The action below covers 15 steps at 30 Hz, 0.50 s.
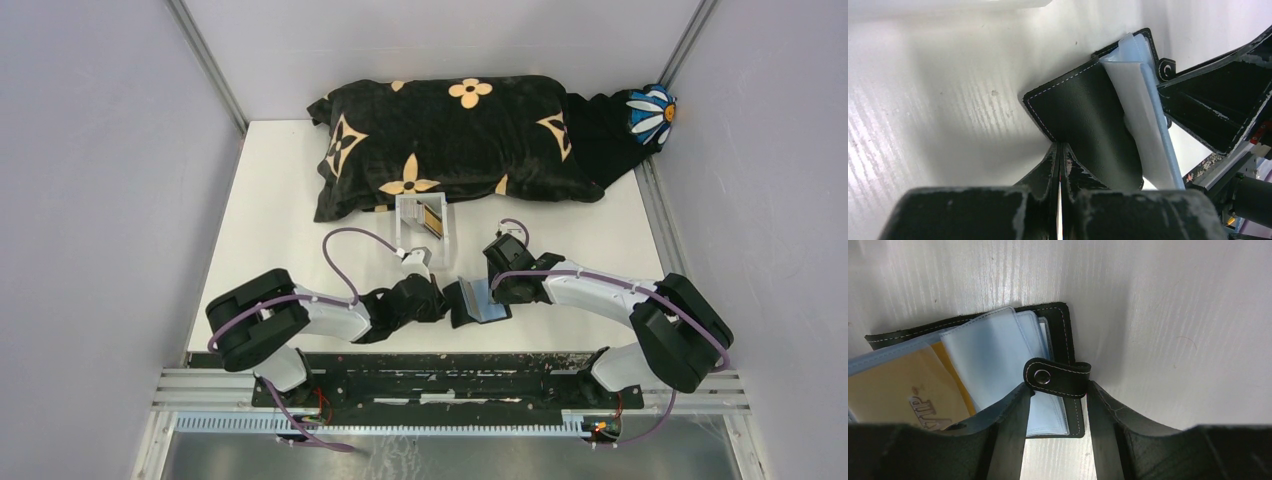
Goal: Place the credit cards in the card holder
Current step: Close the card holder at the center of the board.
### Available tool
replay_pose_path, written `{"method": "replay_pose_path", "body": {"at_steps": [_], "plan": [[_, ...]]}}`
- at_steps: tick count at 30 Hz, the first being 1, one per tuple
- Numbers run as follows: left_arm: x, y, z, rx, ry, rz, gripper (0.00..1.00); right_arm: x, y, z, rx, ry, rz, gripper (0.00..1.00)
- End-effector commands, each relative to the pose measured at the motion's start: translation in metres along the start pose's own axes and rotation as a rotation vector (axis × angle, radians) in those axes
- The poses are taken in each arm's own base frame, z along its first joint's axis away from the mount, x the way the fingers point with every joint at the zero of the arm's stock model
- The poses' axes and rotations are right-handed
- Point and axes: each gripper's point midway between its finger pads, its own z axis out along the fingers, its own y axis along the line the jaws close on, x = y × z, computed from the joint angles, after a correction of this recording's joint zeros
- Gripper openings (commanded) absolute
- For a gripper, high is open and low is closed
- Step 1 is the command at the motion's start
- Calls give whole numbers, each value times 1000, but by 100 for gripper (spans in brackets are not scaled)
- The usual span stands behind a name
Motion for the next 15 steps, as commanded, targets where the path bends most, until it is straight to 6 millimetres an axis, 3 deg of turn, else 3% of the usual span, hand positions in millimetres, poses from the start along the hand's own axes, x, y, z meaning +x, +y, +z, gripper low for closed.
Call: {"method": "replay_pose_path", "body": {"at_steps": [1,15], "plan": [[-19,-29,5,69,-57,25,3,22,13,16,-62,80,13,51],[-57,-69,-2,141,-175,22,3,25,12,12,-73,80,21,51]]}}
